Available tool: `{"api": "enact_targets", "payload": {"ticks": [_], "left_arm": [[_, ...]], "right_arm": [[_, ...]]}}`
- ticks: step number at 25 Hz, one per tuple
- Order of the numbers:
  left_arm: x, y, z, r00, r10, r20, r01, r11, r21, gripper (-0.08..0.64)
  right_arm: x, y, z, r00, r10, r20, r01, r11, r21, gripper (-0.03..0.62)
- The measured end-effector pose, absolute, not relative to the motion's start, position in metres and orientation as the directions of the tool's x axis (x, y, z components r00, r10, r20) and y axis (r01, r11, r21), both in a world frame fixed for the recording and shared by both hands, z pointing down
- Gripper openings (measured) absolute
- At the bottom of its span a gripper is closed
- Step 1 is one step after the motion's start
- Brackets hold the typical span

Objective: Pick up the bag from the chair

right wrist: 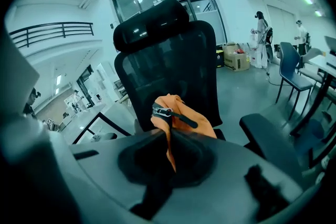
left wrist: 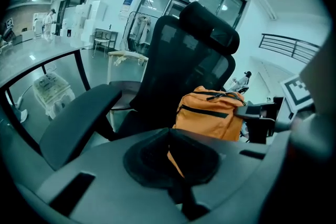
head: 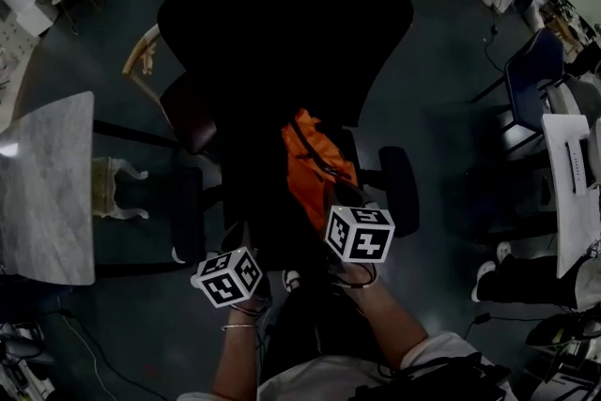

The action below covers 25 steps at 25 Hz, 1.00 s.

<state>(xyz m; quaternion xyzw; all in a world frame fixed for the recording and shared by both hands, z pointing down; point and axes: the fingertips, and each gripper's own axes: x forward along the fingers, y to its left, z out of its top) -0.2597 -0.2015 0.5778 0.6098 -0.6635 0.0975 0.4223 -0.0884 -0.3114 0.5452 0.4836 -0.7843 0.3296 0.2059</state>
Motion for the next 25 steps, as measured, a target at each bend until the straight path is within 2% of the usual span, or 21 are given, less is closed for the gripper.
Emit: {"api": "enact_targets", "payload": {"ticks": [15, 25], "left_arm": [[-0.248, -0.241, 0.468, 0.176, -0.830, 0.530, -0.922, 0.051, 0.385, 0.015], [-0.238, -0.269, 0.391, 0.213, -0.889, 0.406, -0.932, -0.059, 0.359, 0.014]], "right_arm": [[-0.080, -0.314, 0.411, -0.446, -0.753, 0.484, -0.894, 0.351, -0.278, 0.038], [-0.060, -0.326, 0.318, -0.384, -0.849, 0.363, -0.921, 0.325, -0.215, 0.035]]}}
